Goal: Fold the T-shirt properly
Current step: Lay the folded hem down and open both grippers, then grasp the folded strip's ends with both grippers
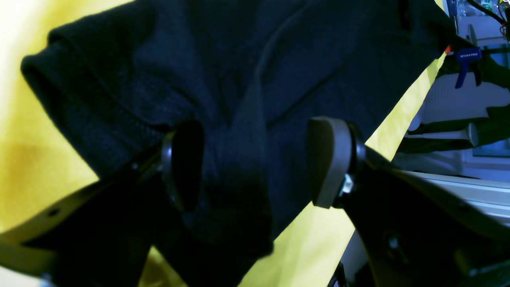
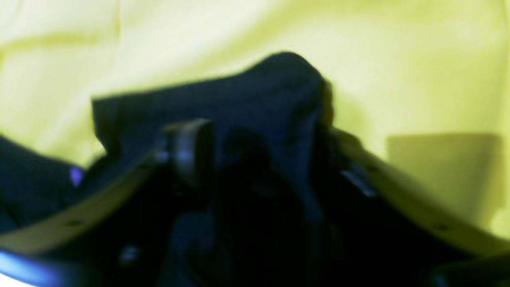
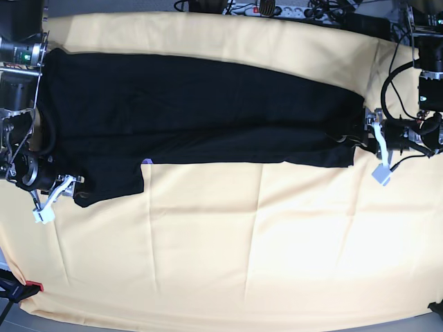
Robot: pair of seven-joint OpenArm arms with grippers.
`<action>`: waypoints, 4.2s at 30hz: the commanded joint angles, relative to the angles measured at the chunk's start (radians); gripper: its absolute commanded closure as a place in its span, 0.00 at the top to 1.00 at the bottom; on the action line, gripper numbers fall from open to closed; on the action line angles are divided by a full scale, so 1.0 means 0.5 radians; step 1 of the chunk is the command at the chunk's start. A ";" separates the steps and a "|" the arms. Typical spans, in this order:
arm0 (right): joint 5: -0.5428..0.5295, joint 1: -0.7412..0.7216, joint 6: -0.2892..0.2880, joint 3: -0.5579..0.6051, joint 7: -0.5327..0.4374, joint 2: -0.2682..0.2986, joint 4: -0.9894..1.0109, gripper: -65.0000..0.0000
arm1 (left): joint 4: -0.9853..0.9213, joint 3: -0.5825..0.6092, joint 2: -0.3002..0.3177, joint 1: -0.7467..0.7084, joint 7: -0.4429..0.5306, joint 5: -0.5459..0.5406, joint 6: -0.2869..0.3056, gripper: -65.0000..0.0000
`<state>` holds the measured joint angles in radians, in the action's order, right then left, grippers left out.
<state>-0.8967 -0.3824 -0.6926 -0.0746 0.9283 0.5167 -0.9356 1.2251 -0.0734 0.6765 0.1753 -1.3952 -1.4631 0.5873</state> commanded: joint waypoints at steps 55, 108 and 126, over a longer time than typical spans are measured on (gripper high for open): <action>-0.186 1.170 0.034 -0.372 0.635 0.558 -1.961 0.59 | 0.028 -0.027 0.331 0.043 -0.002 -0.041 0.096 0.65; -0.307 1.279 -0.011 -0.905 0.469 -0.179 -1.196 0.00 | 0.027 -0.530 -0.362 -0.488 0.257 0.193 0.141 0.53; -1.027 1.264 -0.011 -1.360 0.704 -0.130 -1.595 0.41 | 0.027 -0.967 -0.264 -0.478 0.254 0.211 0.090 0.00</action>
<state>-1.3819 0.2546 -0.6933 -0.7479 1.3003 0.4294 -1.7168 1.2285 -0.5465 0.5133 -0.0723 -1.2812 -1.3441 0.6361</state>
